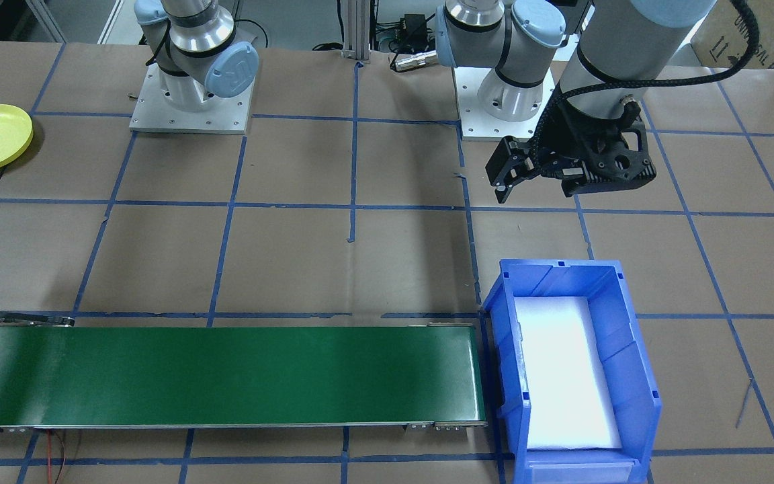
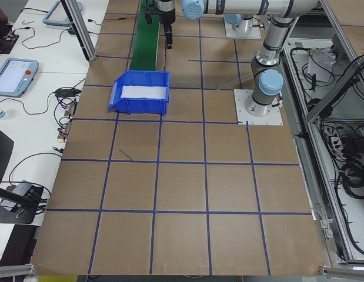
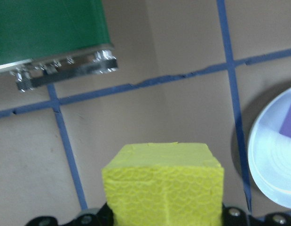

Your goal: Move block left to right into plate

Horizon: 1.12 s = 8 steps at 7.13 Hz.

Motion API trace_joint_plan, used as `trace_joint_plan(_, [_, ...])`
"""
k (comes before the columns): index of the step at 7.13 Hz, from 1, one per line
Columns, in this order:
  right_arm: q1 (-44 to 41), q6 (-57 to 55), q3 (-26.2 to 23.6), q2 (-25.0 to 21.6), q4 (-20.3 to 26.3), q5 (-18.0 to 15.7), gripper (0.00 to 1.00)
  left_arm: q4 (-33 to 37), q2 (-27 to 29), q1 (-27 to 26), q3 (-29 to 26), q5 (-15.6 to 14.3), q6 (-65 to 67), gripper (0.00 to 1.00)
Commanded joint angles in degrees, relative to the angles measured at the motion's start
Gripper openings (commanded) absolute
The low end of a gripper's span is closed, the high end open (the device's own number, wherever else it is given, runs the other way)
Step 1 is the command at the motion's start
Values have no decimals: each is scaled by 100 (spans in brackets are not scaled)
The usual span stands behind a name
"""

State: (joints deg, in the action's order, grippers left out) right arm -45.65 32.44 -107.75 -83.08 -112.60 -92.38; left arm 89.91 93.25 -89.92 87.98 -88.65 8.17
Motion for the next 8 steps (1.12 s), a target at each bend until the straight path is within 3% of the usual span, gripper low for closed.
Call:
trace_joint_plan(1, [1079, 900, -447, -182, 1, -228, 44, 0, 0, 0, 0, -3, 0, 100])
trace_joint_plan(4, [2409, 1677, -641, -112, -17, -184, 44, 0, 0, 0, -9, -3, 0, 100])
trace_joint_plan(6, [2614, 1739, -712, 168, -140, -254, 47, 0, -9, -8, 0, -3, 0, 100])
trace_joint_plan(7, [2658, 1731, -721, 213, -166, -315, 77, 0, 0, -8, 0, 5, 0, 100])
trace_joint_plan(8, [2658, 1713, -704, 214, -166, -464, 100, 0, 0, -8, 0, -3, 0, 100])
